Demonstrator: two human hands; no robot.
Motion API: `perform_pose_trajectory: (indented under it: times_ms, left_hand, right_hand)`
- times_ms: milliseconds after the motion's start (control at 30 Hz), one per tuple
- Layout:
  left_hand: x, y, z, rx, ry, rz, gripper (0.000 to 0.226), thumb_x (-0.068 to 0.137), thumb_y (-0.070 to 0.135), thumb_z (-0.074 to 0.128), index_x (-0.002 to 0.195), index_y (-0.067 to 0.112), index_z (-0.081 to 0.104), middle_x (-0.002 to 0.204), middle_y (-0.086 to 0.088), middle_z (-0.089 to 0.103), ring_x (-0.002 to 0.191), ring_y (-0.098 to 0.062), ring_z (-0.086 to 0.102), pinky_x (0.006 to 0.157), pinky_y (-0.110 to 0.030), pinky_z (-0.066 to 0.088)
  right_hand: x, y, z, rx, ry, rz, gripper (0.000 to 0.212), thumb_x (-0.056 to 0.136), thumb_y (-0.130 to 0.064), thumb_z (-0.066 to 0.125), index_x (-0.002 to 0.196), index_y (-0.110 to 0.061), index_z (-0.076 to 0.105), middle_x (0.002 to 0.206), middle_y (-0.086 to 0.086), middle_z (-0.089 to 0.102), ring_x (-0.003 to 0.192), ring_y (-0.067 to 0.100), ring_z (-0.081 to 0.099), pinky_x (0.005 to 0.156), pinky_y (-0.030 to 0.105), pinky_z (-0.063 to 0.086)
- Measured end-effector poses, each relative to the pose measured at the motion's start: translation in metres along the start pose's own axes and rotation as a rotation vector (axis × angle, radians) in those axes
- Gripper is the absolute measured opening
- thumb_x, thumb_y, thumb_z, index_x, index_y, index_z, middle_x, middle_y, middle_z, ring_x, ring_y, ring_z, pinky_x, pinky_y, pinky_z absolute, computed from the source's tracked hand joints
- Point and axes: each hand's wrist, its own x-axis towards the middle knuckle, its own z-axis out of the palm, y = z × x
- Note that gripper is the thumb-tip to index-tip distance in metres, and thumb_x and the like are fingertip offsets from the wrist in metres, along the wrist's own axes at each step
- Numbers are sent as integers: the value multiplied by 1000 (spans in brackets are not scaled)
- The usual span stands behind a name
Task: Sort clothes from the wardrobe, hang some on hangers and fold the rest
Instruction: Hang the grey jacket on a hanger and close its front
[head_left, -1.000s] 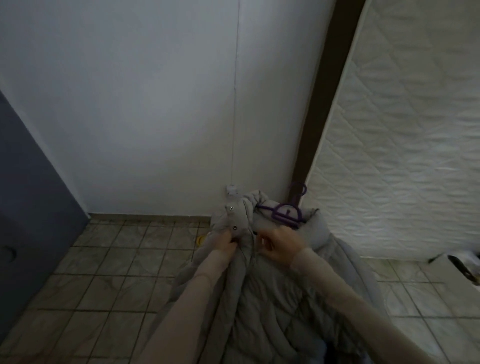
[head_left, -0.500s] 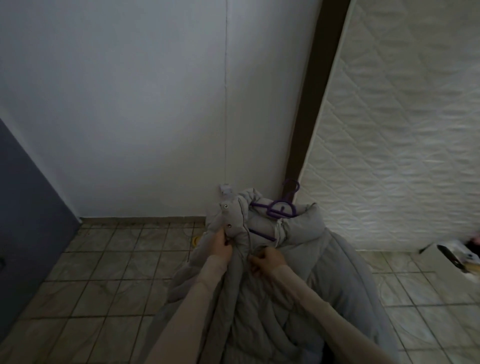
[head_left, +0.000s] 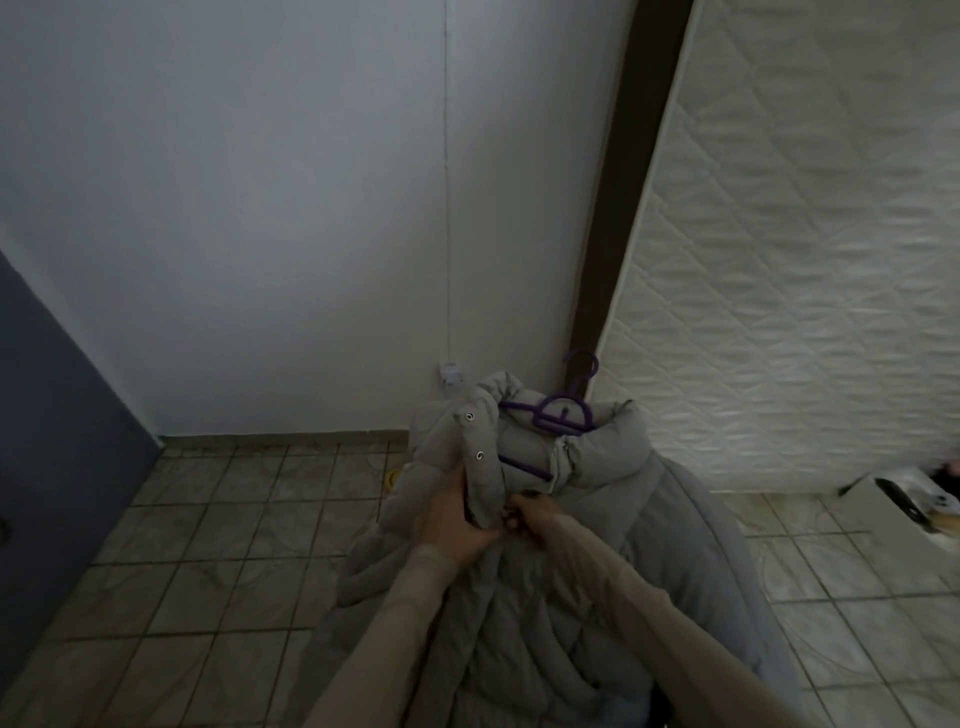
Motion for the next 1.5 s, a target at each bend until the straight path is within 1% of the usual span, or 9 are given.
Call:
perform_pose_trajectory:
  times_ms: [133,333,567,767,933,1033,1200,1367,1500]
  left_hand:
    - [3,1,9,44,-56,-32,110,64,52,74,150,22,12,148,0,36,129,-24,44,100,-38,43]
    - [7,2,12,27,10,-75,72,81,31,64,144,22,30,141,-6,46,122,-30,50,93,-34,44]
    - [8,6,10,37,-1,-58,71,87,21,59,148,19,23,150,-3,35,129,-28,44,97,-31,38]
    - [9,4,6,28,-47,-73,81,78,4,62,148,17,22,147,-7,39,131,-29,41,101,-30,36]
    - [11,4,3,85,-101,-70,84,79,4,60,149,14,16,149,-7,36,131,-28,41,100,-27,34]
    - [10,7,0,89,-108,-61,82,79,6,60,149,13,16,149,-8,36,132,-28,40,102,-27,32]
    - [7,13,3,-12,-67,-44,73,80,23,65,142,13,30,144,-9,39,128,-27,44,102,-35,39]
    - [3,32,14,43,271,-101,63,69,32,77,119,3,52,124,-20,48,117,-37,44,97,-40,35]
    - [11,49,16,210,150,-135,40,84,34,61,117,11,60,122,-11,59,113,-29,55,85,-33,43]
  right_hand:
    - [-4,-2,-3,62,-6,15,40,99,-13,33,60,-12,41,22,-7,32,17,2,25,26,11,18]
    - [-4,-7,-1,217,76,43,38,97,-12,38,59,-12,41,21,-7,32,15,4,23,25,12,17]
    - [-3,-15,-5,385,190,-18,38,94,-9,46,56,-8,46,23,-7,36,17,2,26,25,11,18]
    - [0,-20,-8,326,237,-79,37,92,-11,49,55,-12,51,24,-8,40,20,2,33,30,13,25]
    - [3,-21,-8,267,275,-141,37,92,-17,50,56,-16,56,26,-9,42,36,7,43,42,17,28]
    - [0,-20,-8,246,296,-207,40,94,-13,47,54,-14,54,25,-10,42,33,1,45,44,14,32]
    - [-3,-18,-12,223,225,-175,38,92,-9,47,55,-13,52,26,-6,40,22,4,33,33,11,24]
    - [-10,-24,-23,233,25,3,36,99,-17,40,63,-12,45,25,-7,34,18,3,23,24,13,16]
    - [-7,-22,-17,354,6,46,37,98,-18,38,61,-14,41,26,-8,29,20,3,20,28,14,14]
